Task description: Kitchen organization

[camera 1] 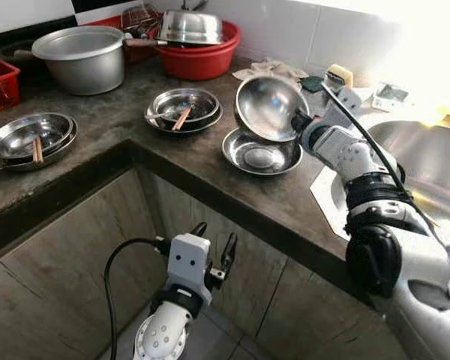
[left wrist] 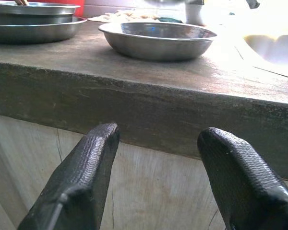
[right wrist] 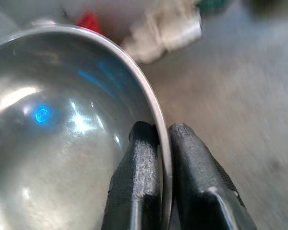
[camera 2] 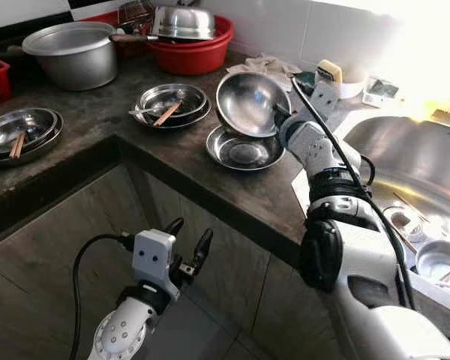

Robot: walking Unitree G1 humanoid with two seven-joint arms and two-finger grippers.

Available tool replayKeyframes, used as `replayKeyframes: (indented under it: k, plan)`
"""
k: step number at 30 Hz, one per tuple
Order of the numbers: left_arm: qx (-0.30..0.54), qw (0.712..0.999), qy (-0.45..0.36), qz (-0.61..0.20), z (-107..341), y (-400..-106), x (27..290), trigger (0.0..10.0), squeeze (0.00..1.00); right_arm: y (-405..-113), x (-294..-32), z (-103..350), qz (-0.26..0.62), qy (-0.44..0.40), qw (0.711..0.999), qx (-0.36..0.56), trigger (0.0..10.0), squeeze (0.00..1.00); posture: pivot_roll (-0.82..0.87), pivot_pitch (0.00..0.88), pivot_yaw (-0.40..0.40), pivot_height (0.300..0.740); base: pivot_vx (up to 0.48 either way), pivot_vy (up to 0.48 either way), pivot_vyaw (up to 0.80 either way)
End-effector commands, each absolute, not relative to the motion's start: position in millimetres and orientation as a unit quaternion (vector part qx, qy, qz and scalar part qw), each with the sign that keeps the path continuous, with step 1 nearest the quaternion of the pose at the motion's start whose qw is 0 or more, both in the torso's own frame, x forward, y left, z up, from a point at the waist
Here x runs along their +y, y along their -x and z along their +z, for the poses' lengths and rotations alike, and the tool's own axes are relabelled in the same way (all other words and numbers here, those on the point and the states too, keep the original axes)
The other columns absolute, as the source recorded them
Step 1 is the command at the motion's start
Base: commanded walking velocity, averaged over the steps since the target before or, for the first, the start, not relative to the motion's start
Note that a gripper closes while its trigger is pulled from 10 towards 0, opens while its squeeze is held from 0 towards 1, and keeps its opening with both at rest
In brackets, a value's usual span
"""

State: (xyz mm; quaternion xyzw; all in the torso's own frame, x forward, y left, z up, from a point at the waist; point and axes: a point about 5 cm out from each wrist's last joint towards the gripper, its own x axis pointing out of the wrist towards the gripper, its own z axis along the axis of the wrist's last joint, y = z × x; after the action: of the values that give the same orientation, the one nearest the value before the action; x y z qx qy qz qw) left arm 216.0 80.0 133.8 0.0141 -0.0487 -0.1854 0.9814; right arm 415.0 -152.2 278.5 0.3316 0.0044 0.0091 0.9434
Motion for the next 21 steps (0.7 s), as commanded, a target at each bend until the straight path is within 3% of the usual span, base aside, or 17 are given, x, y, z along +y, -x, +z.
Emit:
replayKeyframes:
  k: [1, 2, 8, 13, 18, 21]
  plan:
    - [-0.048, 0.981, -0.015, -0.186, 132.9, -216.9, 79.1, 10.0, 0.0, -407.5, -162.0, 294.2, -0.018, -0.324, 0.944, -0.067, 0.0, 0.0, 0.07, 0.081, -0.047, 0.74, 0.0, 0.0, 0.0]
    - [-0.049, 0.981, -0.016, -0.186, 132.8, -217.0, 79.2, 10.0, 0.0, -399.0, -161.0, 299.2, -0.02, -0.29, 0.949, -0.122, 0.0, 0.0, 0.07, 0.08, -0.047, 0.74, 0.0, 0.0, 0.0]
    - [-0.053, 0.982, -0.018, -0.182, 133.5, -218.0, 80.4, 10.0, 0.0, -359.4, -146.6, 295.3, -0.019, -0.077, 0.972, -0.222, 0.0, 0.0, 0.06, 0.076, -0.041, 0.74, 0.0, 0.0, 0.0]
    - [-0.057, 0.982, -0.019, -0.179, 134.3, -219.6, 81.8, 10.0, 0.0, -324.7, -143.6, 284.6, -0.032, -0.021, 0.959, -0.28, 0.0, 0.0, 0.05, 0.078, -0.037, 0.74, 0.0, 0.0, 0.0]
    - [-0.063, 0.983, -0.018, -0.172, 136.3, -220.5, 84.1, 10.0, 0.0, -294.5, -144.5, 264.2, -0.058, 0.098, 0.951, -0.287, 0.0, 0.0, 0.05, 0.077, -0.031, 0.74, 0.0, 0.0, 0.0]
    - [-0.067, 0.983, -0.014, -0.172, 137.6, -220.4, 84.3, 10.0, 0.0, -286.8, -144.0, 257.6, -0.053, 0.113, 0.951, -0.282, 0.0, 0.0, 0.04, 0.076, -0.026, 0.74, 0.0, 0.0, 0.0]
